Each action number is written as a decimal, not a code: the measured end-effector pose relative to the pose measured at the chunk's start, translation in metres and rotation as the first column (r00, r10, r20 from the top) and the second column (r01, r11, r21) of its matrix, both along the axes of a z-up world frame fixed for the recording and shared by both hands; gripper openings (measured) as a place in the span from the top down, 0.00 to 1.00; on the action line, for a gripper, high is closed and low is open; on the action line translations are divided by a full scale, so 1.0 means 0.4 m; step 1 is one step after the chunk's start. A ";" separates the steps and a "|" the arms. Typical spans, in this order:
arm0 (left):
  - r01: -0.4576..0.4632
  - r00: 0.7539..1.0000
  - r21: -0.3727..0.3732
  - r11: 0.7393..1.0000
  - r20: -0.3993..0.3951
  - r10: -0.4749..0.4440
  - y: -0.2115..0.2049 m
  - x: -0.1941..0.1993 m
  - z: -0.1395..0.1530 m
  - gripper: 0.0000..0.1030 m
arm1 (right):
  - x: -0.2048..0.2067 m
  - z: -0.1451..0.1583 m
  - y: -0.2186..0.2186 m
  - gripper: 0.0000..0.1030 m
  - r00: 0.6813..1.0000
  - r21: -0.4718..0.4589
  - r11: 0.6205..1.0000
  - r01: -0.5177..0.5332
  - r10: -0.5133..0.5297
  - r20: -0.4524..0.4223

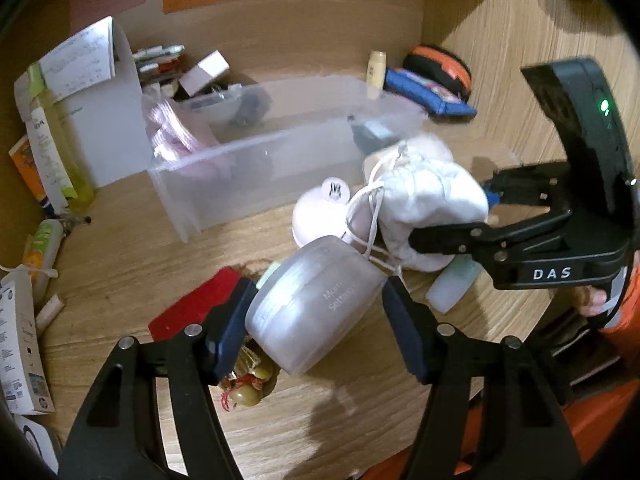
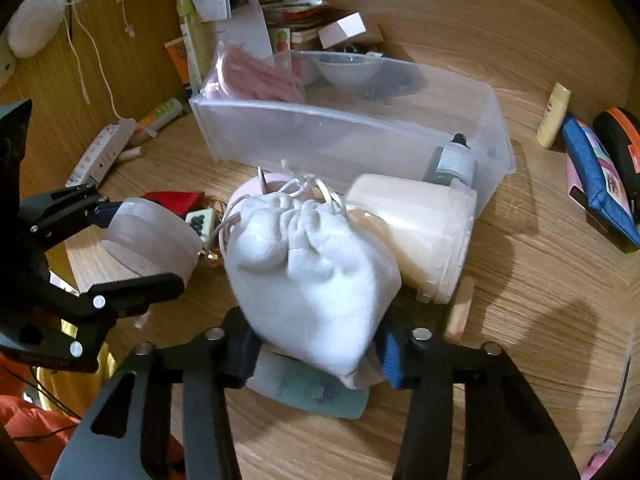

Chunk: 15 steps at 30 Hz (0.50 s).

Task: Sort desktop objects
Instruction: 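Grasp white drawstring bag with right tool while left tool grasps white jar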

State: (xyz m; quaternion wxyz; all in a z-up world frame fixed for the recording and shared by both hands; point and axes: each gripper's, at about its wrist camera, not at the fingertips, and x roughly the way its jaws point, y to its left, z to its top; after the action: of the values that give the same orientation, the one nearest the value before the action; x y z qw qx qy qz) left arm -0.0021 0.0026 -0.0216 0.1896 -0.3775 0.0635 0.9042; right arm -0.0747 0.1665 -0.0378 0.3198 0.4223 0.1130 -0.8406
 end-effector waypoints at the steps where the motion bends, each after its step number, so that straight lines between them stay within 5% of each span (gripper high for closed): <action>1: -0.002 1.000 0.007 1.000 -0.008 0.002 -0.001 0.001 0.006 0.37 | 0.001 0.004 0.004 0.62 1.000 -0.010 1.000 0.001 -0.001 0.001; 15: -0.066 0.992 0.090 0.994 -0.099 0.075 -0.066 -0.013 0.115 0.37 | 0.038 0.125 0.039 0.63 0.990 -0.057 0.998 0.018 -0.025 -0.138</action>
State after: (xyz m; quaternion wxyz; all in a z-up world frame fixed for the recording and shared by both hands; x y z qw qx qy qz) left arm -0.0072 -0.0238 0.0246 0.1701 -0.3240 0.0204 0.9304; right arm -0.0593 0.1823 0.0122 0.3137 0.3548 0.1071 -0.8742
